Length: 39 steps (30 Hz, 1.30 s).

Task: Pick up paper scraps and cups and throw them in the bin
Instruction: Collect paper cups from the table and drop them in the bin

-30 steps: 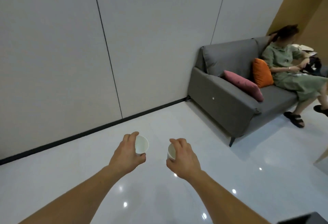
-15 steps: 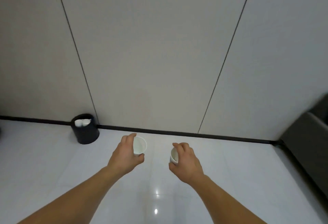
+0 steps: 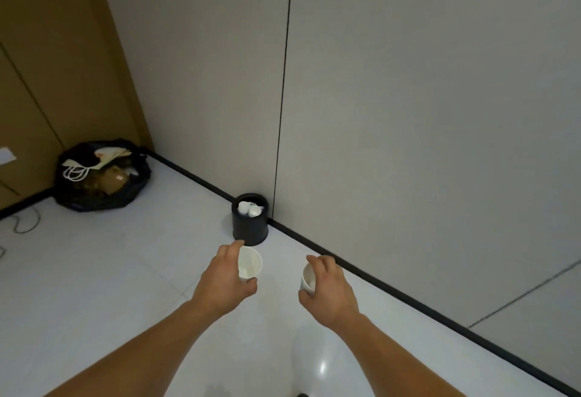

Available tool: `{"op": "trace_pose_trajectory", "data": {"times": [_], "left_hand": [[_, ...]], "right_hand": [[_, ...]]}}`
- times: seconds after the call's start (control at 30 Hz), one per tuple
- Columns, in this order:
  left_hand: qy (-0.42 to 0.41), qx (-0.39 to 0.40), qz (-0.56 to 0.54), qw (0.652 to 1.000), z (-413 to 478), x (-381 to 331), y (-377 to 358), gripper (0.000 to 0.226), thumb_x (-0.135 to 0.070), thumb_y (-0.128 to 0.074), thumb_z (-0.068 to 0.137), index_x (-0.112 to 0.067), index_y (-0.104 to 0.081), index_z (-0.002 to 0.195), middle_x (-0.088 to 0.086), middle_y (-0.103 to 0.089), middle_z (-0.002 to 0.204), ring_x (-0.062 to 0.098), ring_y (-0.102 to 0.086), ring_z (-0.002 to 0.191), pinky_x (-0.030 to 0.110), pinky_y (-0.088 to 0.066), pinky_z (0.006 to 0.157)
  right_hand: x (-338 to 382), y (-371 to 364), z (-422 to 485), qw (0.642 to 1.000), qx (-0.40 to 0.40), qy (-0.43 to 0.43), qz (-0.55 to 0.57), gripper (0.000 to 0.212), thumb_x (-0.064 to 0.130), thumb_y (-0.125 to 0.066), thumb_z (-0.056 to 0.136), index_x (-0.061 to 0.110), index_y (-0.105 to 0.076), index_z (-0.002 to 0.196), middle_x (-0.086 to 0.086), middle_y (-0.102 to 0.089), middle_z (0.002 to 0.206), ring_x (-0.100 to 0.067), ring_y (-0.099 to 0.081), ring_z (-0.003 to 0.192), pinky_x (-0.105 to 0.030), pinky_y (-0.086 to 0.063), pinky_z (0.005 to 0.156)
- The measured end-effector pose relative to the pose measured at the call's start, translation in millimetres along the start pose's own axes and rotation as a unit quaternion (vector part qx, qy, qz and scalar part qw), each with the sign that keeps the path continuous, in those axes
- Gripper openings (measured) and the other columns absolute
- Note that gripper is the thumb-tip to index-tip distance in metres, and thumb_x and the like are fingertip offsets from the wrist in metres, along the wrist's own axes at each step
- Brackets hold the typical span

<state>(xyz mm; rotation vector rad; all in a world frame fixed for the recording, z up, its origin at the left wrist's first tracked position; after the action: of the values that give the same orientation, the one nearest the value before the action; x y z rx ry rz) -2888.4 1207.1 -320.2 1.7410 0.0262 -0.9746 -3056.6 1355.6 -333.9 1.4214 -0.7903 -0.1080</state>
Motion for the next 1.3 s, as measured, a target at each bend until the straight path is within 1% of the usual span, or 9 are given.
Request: {"op": "trace_pose_trajectory", "data": {"times": [0.2,0.37,0.53,0.77,0.87,0.97,1.07,1.2,1.3], "left_hand": [[0.058,-0.037,-0.02,0.997,80.7,14.9,15.8,0.084,-0.036,-0.075,0.076,-0.027,-0.026,0.145,-0.001,-0.037,0.139,0.022,-0.049,0.117,0.035,-0.049,0.094],[0.077,-0.028,-0.039,0.996,139.9,37.7,11.7,0.084,-0.034,-0.073,0.078,-0.027,-0.025,0.147,-0.002,-0.036,0.141,0.02,-0.048,0.119,0.034,-0.046,0.097],[0.073,-0.012,-0.043,0.996,233.7,76.2,15.7,0.086,-0.033,-0.073,0.079,-0.025,-0.023,0.149,0.0,-0.035,0.141,0.021,-0.048,0.12,0.033,-0.045,0.097],[0.04,0.046,-0.05,0.997,374.6,117.0,29.1,0.086,-0.034,-0.071,0.079,-0.025,-0.023,0.149,-0.002,-0.035,0.14,0.02,-0.046,0.121,0.034,-0.045,0.099],[0.034,0.061,-0.047,0.996,425.9,129.0,35.8,0.083,-0.033,-0.074,0.077,-0.025,-0.029,0.145,-0.001,-0.037,0.138,0.021,-0.048,0.117,0.032,-0.046,0.094],[0.044,0.082,-0.052,0.994,470.4,141.1,30.2,0.081,-0.031,-0.077,0.073,-0.024,-0.032,0.14,0.0,-0.041,0.132,0.02,-0.051,0.107,0.031,-0.049,0.087],[0.041,0.112,-0.046,0.992,515.5,150.1,9.7,0.083,-0.03,-0.078,0.072,-0.022,-0.031,0.14,0.001,-0.041,0.129,0.018,-0.049,0.105,0.027,-0.048,0.083],[0.019,0.133,-0.022,0.991,585.1,162.5,-32.3,0.087,-0.028,-0.082,0.071,-0.017,-0.032,0.141,0.003,-0.043,0.131,0.022,-0.051,0.111,0.027,-0.049,0.084],[0.02,0.16,-0.007,0.987,640.0,176.5,-72.9,0.089,-0.029,-0.081,0.073,-0.022,-0.028,0.144,0.002,-0.042,0.132,0.018,-0.051,0.111,0.022,-0.048,0.081]], "right_hand": [[28.9,3.2,116.3,0.997,0.022,0.073,0.0,0.069,0.037,-0.058,0.087,0.023,-0.03,0.148,0.003,-0.033,0.142,-0.019,-0.039,0.126,-0.03,-0.045,0.097],[35.8,-16.0,193.7,0.995,0.054,0.084,-0.01,0.069,0.038,-0.057,0.087,0.023,-0.029,0.148,0.002,-0.032,0.143,-0.019,-0.038,0.125,-0.029,-0.043,0.1],[55.9,-48.4,282.7,0.995,0.071,0.073,-0.019,0.071,0.039,-0.06,0.087,0.024,-0.028,0.149,0.002,-0.033,0.144,-0.02,-0.038,0.127,-0.029,-0.041,0.103],[83.6,-75.1,394.8,0.997,0.074,0.022,-0.019,0.071,0.042,-0.063,0.086,0.024,-0.031,0.147,0.002,-0.034,0.144,-0.02,-0.04,0.126,-0.03,-0.045,0.098],[83.9,-81.5,435.5,0.998,0.056,-0.014,0.006,0.07,0.042,-0.065,0.085,0.027,-0.033,0.146,0.003,-0.035,0.144,-0.019,-0.041,0.126,-0.028,-0.046,0.097],[73.2,-100.5,464.0,0.996,0.067,-0.052,0.02,0.07,0.043,-0.064,0.086,0.028,-0.031,0.146,0.004,-0.035,0.145,-0.018,-0.041,0.126,-0.026,-0.046,0.098],[58.6,-127.3,499.5,0.994,0.069,-0.079,0.038,0.07,0.045,-0.063,0.087,0.028,-0.03,0.146,0.004,-0.034,0.145,-0.017,-0.041,0.125,-0.024,-0.044,0.097],[33.6,-174.8,558.4,0.989,0.066,-0.111,0.068,0.071,0.044,-0.064,0.087,0.027,-0.03,0.147,0.004,-0.034,0.145,-0.016,-0.039,0.125,-0.024,-0.044,0.1],[7.9,-217.1,604.8,0.983,0.059,-0.143,0.095,0.074,0.045,-0.065,0.087,0.028,-0.027,0.148,0.005,-0.032,0.147,-0.016,-0.037,0.128,-0.026,-0.043,0.103]]}}
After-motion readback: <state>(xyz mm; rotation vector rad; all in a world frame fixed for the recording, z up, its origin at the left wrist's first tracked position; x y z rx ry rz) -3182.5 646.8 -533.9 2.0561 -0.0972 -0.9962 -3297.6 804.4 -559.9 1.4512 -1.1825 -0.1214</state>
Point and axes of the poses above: each hand's wrist, its own z-axis towards the middle knuckle, its own y-axis out of the back of the hand, x = y × z, the point moved 9 cm from there along z, towards the middle knuckle
